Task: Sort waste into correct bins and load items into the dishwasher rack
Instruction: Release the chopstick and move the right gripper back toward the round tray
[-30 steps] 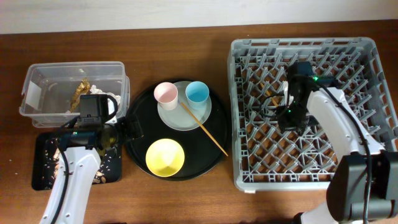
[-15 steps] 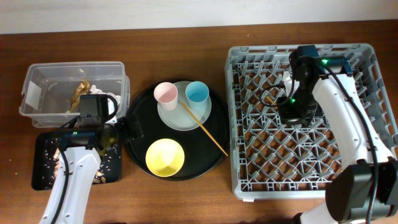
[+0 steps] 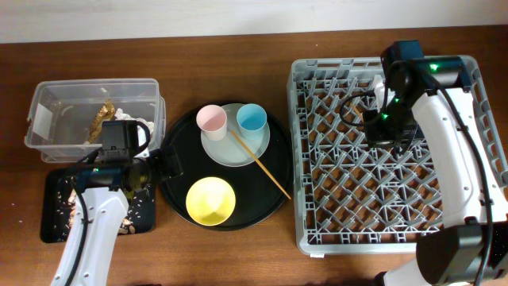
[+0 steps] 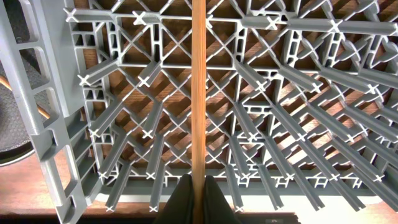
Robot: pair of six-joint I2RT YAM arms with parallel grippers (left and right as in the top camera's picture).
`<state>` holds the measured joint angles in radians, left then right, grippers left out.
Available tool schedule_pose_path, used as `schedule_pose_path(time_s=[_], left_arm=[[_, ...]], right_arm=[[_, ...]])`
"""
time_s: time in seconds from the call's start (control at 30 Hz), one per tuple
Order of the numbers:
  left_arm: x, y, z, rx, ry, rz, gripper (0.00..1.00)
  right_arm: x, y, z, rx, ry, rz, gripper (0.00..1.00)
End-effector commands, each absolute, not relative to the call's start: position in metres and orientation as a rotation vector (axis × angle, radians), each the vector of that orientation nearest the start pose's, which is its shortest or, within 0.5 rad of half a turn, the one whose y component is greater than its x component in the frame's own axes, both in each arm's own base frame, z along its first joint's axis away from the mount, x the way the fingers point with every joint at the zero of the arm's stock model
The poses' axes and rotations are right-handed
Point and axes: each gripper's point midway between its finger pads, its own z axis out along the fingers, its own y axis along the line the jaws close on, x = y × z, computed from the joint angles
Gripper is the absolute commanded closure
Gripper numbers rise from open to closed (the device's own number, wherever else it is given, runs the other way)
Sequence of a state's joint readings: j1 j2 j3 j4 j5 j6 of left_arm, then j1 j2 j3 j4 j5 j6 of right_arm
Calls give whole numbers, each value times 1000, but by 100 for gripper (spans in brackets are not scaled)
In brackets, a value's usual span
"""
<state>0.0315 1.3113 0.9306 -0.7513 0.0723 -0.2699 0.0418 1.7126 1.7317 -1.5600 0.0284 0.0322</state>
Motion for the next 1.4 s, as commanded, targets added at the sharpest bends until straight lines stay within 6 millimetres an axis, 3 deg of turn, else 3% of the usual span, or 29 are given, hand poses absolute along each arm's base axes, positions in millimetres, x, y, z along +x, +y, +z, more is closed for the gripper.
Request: schedule_pose_path(time_s=[0.0,0.07,0.2,0.33,0.4,0.53,0.67,0.87,0.97,1.17,1.37], left_arm=[[311,-3,117,-383,2666,-184,1],[311,-3,117,-383,2666,-184,1],[311,-3,117,-383,2666,-184,1],[311,-3,117,-383,2666,-184,1],[311,-3,117,-383,2666,-184,1],[311,-3,117,-383,2666,-184,1],[311,-3,117,-383,2666,-184,1],[311,-3,117,-383,2666,-184,1],[311,-3,117,-383,2666,-184,1],[311,-3,117,-383,2666,-184,1],[311,-3,117,-383,2666,-184,1]], right_arm=[[311,6,201,25,3078,-52,79],[311,6,201,24,3078,-52,71],[310,6,201,25,3080,-52,66],[310,9,201,22,3083,-25,66],[309,21,202,19,3085,87,66],[310,67,209,-59,3046,462,67],[313,91,205,-131,3025,502,67],[314,143,163,-209,3010,504,67],[315,160,136,-199,2999,438,66],[318,159,108,-195,2963,231,66],[315,155,89,-196,2972,195,67]])
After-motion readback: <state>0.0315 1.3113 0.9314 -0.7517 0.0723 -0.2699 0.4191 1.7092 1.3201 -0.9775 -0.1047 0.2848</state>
